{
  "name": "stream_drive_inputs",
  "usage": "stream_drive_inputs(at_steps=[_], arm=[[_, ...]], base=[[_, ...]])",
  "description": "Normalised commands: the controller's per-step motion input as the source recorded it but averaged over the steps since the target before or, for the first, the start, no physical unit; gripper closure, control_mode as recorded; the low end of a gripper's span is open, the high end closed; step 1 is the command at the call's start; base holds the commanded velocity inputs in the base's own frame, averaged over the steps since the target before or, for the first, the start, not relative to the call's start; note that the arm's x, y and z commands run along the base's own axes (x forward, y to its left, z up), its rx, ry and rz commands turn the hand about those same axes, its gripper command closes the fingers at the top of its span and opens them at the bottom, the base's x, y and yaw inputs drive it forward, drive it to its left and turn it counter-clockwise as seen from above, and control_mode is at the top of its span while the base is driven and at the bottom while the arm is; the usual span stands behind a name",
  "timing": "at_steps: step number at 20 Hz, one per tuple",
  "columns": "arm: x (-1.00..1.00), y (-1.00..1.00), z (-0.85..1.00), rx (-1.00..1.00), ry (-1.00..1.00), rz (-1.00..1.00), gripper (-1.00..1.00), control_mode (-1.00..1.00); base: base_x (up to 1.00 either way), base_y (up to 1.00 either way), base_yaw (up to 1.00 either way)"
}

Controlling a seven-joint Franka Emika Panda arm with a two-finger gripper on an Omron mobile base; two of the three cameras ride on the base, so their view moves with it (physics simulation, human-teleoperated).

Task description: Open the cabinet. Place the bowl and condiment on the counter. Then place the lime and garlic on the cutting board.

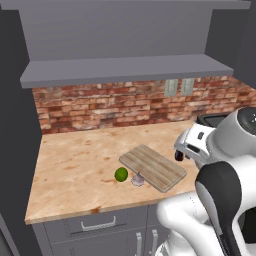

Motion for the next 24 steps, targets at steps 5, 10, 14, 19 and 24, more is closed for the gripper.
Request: stream_drive_inputs(at_steps=[5,10,14,19,24], arm=[[0.0,0.55,0.03,0.0,0.01,0.21,-1.0,-1.0],[0.01,0.41,0.0,-0.01,0.01,0.2,-1.0,-1.0],[0.19,0.12,-0.1,-0.02,0.01,0.15,-1.0,-1.0],[0.38,0.0,-0.25,0.0,0.01,0.14,-1.0,-1.0],[0.33,0.0,-0.33,0.0,0.0,0.09,-1.0,-1.0]], base=[[0.0,0.0,0.0],[0.0,0.0,0.0],[0.0,0.0,0.0],[0.0,0.0,0.0],[0.0,0.0,0.0]])
